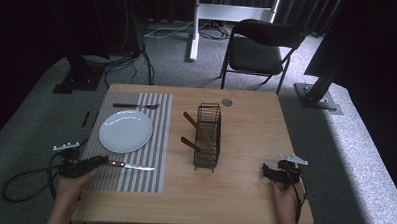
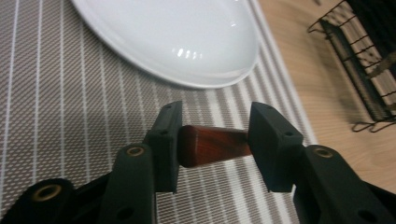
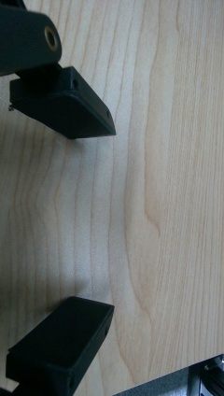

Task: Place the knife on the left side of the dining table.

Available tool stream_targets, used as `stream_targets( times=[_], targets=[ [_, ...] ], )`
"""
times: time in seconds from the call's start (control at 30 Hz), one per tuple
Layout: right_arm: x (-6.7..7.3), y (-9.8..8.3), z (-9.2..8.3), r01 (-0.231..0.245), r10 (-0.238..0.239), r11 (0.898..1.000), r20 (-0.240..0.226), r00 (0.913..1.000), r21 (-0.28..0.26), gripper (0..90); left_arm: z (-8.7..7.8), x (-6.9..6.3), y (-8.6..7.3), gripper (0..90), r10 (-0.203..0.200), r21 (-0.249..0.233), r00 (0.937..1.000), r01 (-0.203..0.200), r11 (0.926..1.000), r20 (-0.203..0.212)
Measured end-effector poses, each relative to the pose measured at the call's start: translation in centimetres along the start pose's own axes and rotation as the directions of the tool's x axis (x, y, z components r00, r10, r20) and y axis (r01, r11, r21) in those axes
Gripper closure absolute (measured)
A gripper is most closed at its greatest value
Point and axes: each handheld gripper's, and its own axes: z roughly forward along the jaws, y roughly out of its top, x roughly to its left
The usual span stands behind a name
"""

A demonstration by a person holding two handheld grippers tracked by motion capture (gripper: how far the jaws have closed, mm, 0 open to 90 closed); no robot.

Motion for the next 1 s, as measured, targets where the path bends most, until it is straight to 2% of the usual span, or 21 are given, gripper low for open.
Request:
stream_targets(
  times=[0.1,0.27,0.47,0.63,0.77,0.83,1.0],
  targets=[
    [0.0,0.0,0.0,0.0,0.0,1.0,0.0,1.0,0.0,12.2,0.5,0.4,-0.2,52.4,-0.01,0.003,0.9999,0.01,0.9999,-0.008],
    [0.0,0.0,0.0,0.0,0.0,1.0,0.0,1.0,0.0,12.2,1.6,0.8,-0.7,43.8,-0.011,0.018,0.9982,0.012,0.9998,-0.058],
    [0.0,0.0,0.0,0.0,0.0,1.0,0.0,1.0,0.0,12.2,2.3,0.6,-1.1,40.3,0.026,0.029,0.9902,-0.022,0.9993,-0.137],
    [0.0,0.0,0.0,0.0,0.0,1.0,0.0,1.0,0.0,12.2,2.7,0.7,-1.2,39.1,0.026,0.027,0.9893,-0.022,0.9994,-0.144],
    [0.0,0.0,0.0,0.0,0.0,1.0,0.0,1.0,0.0,12.2,3.0,0.5,-1.4,37.2,0.042,0.019,0.9844,-0.04,0.999,-0.171],
    [0.0,0.0,0.0,0.0,0.0,1.0,0.0,1.0,0.0,12.2,3.2,0.4,-1.4,34.0,0.046,0.018,0.9847,-0.043,0.9989,-0.168],
    [0.0,0.0,0.0,0.0,0.0,1.0,0.0,1.0,0.0,12.3,3.2,0.0,-1.4,25.0,0.067,-0.001,0.9771,-0.069,0.9976,-0.202]
  ],
)
